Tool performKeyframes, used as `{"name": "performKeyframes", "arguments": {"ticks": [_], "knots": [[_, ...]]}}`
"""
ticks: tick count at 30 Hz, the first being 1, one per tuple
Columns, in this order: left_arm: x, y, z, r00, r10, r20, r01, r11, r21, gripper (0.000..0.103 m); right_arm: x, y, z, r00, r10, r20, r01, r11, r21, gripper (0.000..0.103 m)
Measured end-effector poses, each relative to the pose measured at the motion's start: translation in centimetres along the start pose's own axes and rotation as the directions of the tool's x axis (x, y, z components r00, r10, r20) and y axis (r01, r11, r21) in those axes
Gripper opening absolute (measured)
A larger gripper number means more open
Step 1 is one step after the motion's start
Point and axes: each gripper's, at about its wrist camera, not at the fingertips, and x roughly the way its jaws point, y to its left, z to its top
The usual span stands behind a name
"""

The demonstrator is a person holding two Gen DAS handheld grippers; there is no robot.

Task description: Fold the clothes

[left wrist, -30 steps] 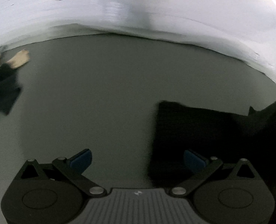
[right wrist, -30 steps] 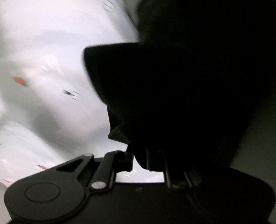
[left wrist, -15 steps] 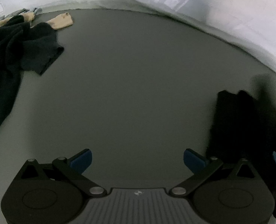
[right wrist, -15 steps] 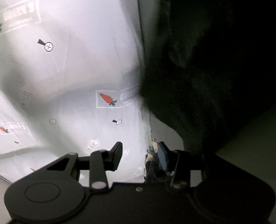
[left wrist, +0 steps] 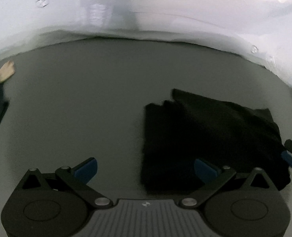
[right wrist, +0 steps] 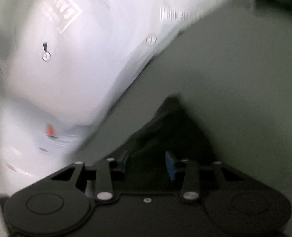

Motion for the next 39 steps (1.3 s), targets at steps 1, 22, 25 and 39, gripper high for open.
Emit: {"name": "performKeyframes", "arguments": {"ticks": [1, 22, 25, 39], "knots": [[0.4, -0.4, 0.1, 1.000, -0.002, -0.003, 0.002, 1.000, 0.016, 0.103, 0.4, 0.0, 0.7, 0.999, -0.042, 0.018, 0.043, 0.998, -0.051, 0.053], [4.9, 1.3, -0.4, 0.971, -0.235, -0.039, 0.234, 0.972, -0.029, 0.103, 10.2, 2.0, 1.7, 0.981, -0.125, -0.150, 0.073, 0.947, -0.312, 0.094], [4.9, 1.0, -0.5, 0.960, -0.277, -0.036, 0.276, 0.961, -0.029, 0.103, 11.0, 3.2, 1.1, 0.976, -0.152, -0.159, 0.084, 0.926, -0.368, 0.092], [0.6, 0.7, -2.3, 0.961, -0.252, 0.116, 0.262, 0.962, -0.079, 0.028, 6.5, 5.6, -1.2, 0.993, -0.014, -0.120, -0.023, 0.955, -0.296, 0.021]]}}
